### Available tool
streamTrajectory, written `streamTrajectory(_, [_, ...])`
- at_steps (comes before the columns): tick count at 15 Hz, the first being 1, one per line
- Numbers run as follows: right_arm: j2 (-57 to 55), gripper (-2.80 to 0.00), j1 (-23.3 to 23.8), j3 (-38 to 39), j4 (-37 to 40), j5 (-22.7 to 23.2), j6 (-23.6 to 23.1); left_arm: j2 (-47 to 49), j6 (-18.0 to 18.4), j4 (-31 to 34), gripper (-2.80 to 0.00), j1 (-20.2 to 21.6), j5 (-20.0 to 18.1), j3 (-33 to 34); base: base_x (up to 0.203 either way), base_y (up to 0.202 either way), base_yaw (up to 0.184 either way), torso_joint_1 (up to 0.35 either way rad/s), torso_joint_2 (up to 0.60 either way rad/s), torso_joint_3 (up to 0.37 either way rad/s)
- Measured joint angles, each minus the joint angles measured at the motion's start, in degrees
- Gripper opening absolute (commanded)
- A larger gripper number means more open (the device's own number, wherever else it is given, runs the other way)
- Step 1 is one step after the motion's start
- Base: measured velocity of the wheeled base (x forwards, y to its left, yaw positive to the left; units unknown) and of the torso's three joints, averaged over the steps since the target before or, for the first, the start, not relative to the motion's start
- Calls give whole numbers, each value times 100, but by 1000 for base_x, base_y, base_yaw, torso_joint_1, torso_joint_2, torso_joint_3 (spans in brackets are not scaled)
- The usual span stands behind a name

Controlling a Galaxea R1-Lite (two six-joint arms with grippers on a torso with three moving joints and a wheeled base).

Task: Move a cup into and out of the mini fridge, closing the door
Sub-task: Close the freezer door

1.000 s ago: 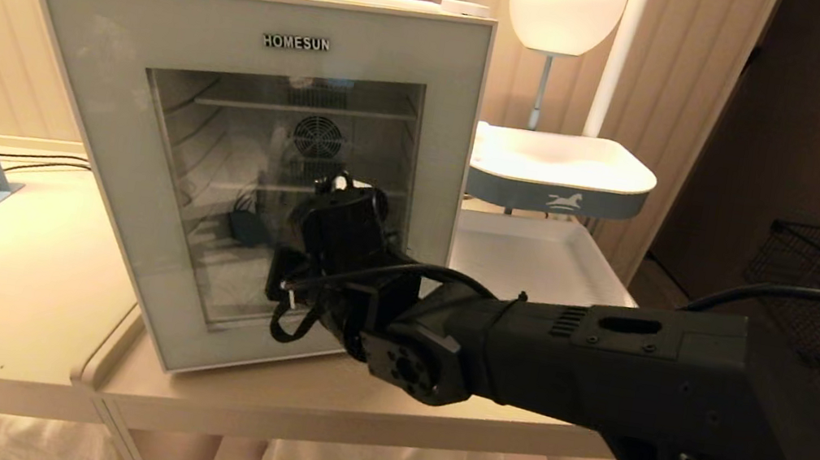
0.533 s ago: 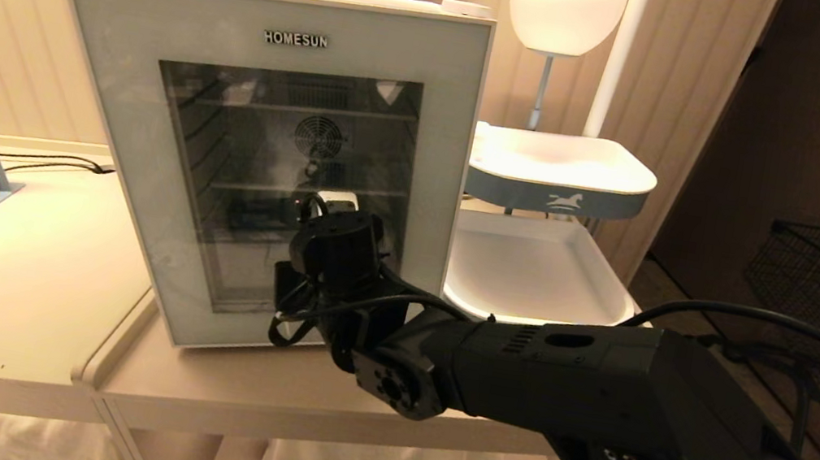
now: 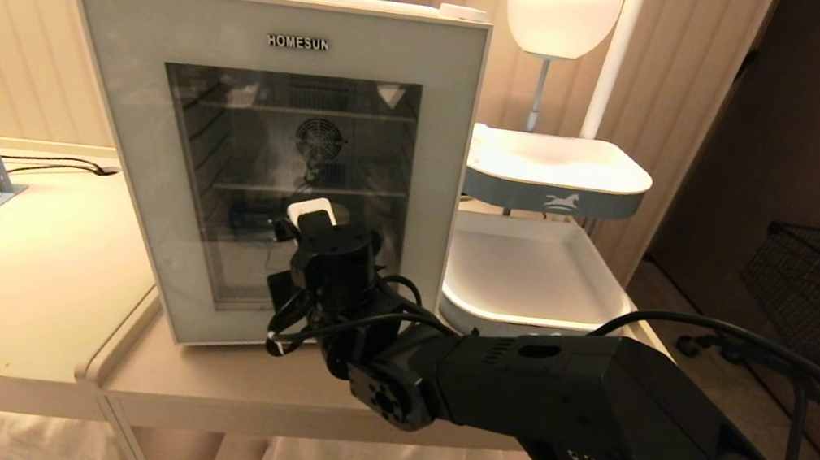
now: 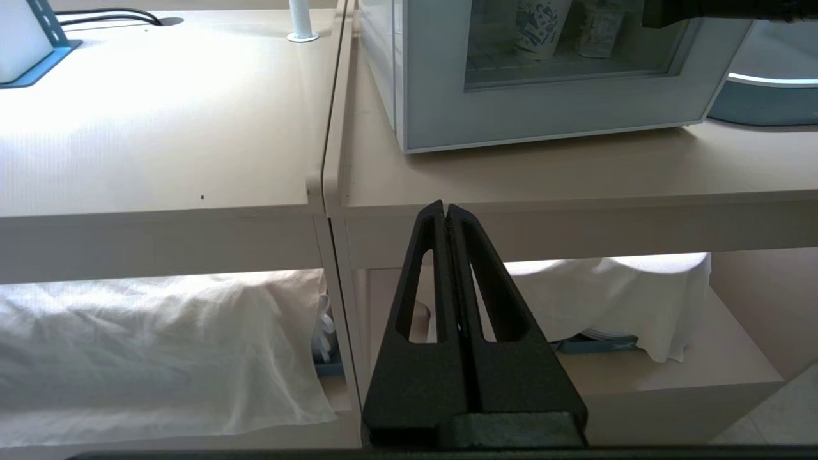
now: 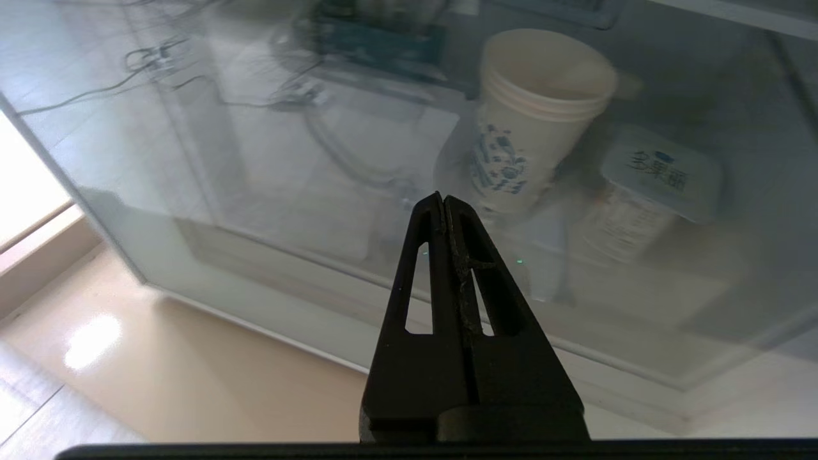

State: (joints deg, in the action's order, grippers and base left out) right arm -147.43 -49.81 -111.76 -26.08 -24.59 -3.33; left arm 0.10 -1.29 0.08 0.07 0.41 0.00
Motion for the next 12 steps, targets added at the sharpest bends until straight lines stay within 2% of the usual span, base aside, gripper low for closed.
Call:
streamTrajectory(3, [113, -280, 10, 98, -267, -511, 28, 0, 1, -1, -280, 0, 0, 0, 0, 0, 0, 0, 0, 0])
streamTrajectory(5, [492, -280, 41, 396, -316, -625, 24, 0, -1, 2, -280, 0, 0, 0, 0, 0, 0, 0, 0, 0])
streamTrajectory(9, [1887, -280, 59, 1658, -366, -818, 20, 0, 0, 2, -280, 0, 2, 0, 0, 0, 0, 0, 0, 0])
streamTrajectory(12, [3359, -280, 64, 2829, -352, -1183, 13, 0, 2, 2, -280, -6, 2, 0, 0, 0, 0, 0, 0, 0])
